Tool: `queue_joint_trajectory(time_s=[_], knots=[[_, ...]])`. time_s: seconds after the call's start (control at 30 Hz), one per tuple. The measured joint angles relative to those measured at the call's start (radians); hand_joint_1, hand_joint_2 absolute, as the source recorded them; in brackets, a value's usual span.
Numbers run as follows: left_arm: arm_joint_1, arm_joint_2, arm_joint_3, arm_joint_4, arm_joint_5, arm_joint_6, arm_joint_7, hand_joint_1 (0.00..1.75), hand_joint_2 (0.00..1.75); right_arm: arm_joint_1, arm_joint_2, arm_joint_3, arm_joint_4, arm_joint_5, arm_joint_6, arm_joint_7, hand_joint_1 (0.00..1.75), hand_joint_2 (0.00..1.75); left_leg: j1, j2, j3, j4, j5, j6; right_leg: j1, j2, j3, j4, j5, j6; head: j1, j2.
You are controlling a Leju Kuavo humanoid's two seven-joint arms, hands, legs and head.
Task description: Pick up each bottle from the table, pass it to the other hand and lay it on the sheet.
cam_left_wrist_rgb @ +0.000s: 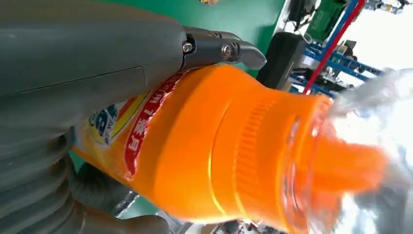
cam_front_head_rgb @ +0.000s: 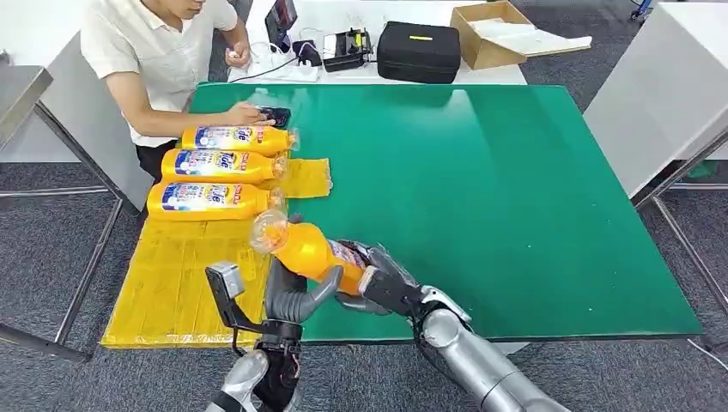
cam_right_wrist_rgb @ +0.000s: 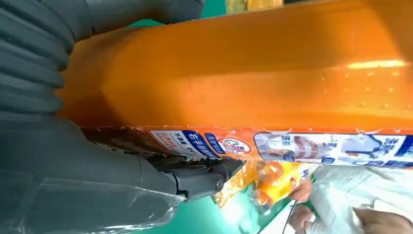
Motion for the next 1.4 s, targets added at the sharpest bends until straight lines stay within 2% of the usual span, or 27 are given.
queue_joint_trajectory(time_s=[0.07, 0.1, 0.23, 0.33, 0.37, 0.4, 0.67, 0.8, 1.1, 1.2, 1.3, 1.4], knots=[[-0.008, -0.002, 0.006, 0.004, 0.023, -0.008, 0.01, 1.75, 1.75, -0.005, 0.002, 0.01, 0.003, -0.001, 0.0, 0.0, 1.66, 1.75, 0.0, 0.0, 0.0, 0.0, 0.0, 0.0, 0.0, 0.0, 0.0, 0.0, 0.0, 0.0, 0.0, 0.0], [-0.01, -0.003, 0.011, 0.007, 0.039, -0.014, 0.016, 1.75, 1.75, -0.008, 0.003, 0.016, 0.005, -0.001, 0.0, 0.0, 1.59, 1.75, 0.0, 0.0, 0.0, 0.0, 0.0, 0.0, 0.0, 0.0, 0.0, 0.0, 0.0, 0.0, 0.0, 0.0], [-0.016, -0.006, 0.024, 0.016, 0.069, -0.033, 0.015, 1.75, 1.75, -0.017, 0.005, 0.025, 0.017, -0.017, 0.0, 0.0, 1.59, 1.75, 0.0, 0.0, 0.0, 0.0, 0.0, 0.0, 0.0, 0.0, 0.0, 0.0, 0.0, 0.0, 0.0, 0.0], [-0.018, -0.006, 0.029, 0.018, 0.07, -0.034, 0.005, 1.75, 1.75, -0.02, 0.008, 0.029, 0.023, -0.026, 0.0, -0.002, 1.4, 1.75, 0.0, 0.0, 0.0, 0.0, 0.0, 0.0, 0.0, 0.0, 0.0, 0.0, 0.0, 0.0, 0.0, 0.0], [-0.018, -0.006, 0.03, 0.018, 0.07, -0.035, 0.005, 1.75, 1.75, -0.02, 0.008, 0.03, 0.024, -0.027, 0.0, -0.002, 0.8, 1.75, 0.0, 0.0, 0.0, 0.0, 0.0, 0.0, 0.0, 0.0, 0.0, 0.0, 0.0, 0.0, 0.0, 0.0], [-0.018, -0.006, 0.031, 0.018, 0.07, -0.036, 0.004, 1.75, 1.75, -0.02, 0.009, 0.031, 0.026, -0.028, 0.0, -0.003, 0.0, 1.75, 0.0, 0.0, 0.0, 0.0, 0.0, 0.0, 0.0, 0.0, 0.0, 0.0, 0.0, 0.0, 0.0, 0.0], [-0.02, -0.006, 0.041, 0.022, 0.067, -0.034, -0.009, 1.75, 1.75, -0.018, 0.023, 0.037, 0.04, -0.07, -0.017, 0.008, 0.0, 1.75, 0.0, 0.0, 0.0, 0.0, 0.0, 0.0, 0.0, 0.0, -0.001, 0.0, 0.0, 0.0, 0.0, 0.0], [-0.021, -0.006, 0.043, 0.018, -0.048, 0.129, -0.055, 1.75, 1.75, 0.01, 0.029, 0.013, 0.043, -0.07, -0.091, 0.023, 0.0, 1.75, 0.0, 0.0, 0.0, 0.0, 0.0, 0.0, 0.0, 0.0, -0.001, 0.0, 0.0, 0.0, 0.0, 0.0], [-0.017, 0.003, 0.051, -0.032, -0.282, 0.354, -0.121, 1.75, 1.75, 0.107, 0.029, -0.079, 0.042, 0.075, -0.305, 0.028, 0.0, 1.75, 0.0, 0.0, -0.001, 0.0, 0.0, 0.0, 0.0, 0.0, -0.001, 0.0, 0.0, 0.0, 0.0, 0.0], [-0.017, 0.01, 0.064, -0.024, -0.648, 0.534, -0.094, 1.75, 1.75, 0.134, 0.032, -0.12, 0.039, 0.139, -0.367, 0.02, 0.0, 1.75, 0.0, 0.0, -0.001, 0.0, 0.0, 0.0, 0.0, 0.0, -0.001, 0.0, 0.0, 0.0, 0.0, 0.0], [-0.017, 0.008, 0.148, 0.013, -1.235, 0.561, -0.01, 1.75, 1.75, 0.141, 0.042, -0.161, 0.039, 0.188, -0.394, 0.005, 0.0, 1.75, 0.0, 0.0, -0.001, 0.0, 0.0, 0.0, 0.0, 0.0, -0.001, 0.0, 0.0, 0.0, 0.0, 0.0], [-0.014, 0.01, 0.215, 0.058, -1.527, 0.564, 0.092, 1.75, 1.75, 0.147, 0.05, -0.197, 0.028, 0.218, -0.407, 0.0, 0.0, 1.75, 0.0, 0.001, -0.001, 0.0, 0.0, 0.0, 0.0, 0.0, -0.001, 0.0, 0.0, 0.0, 0.0, 0.0]])
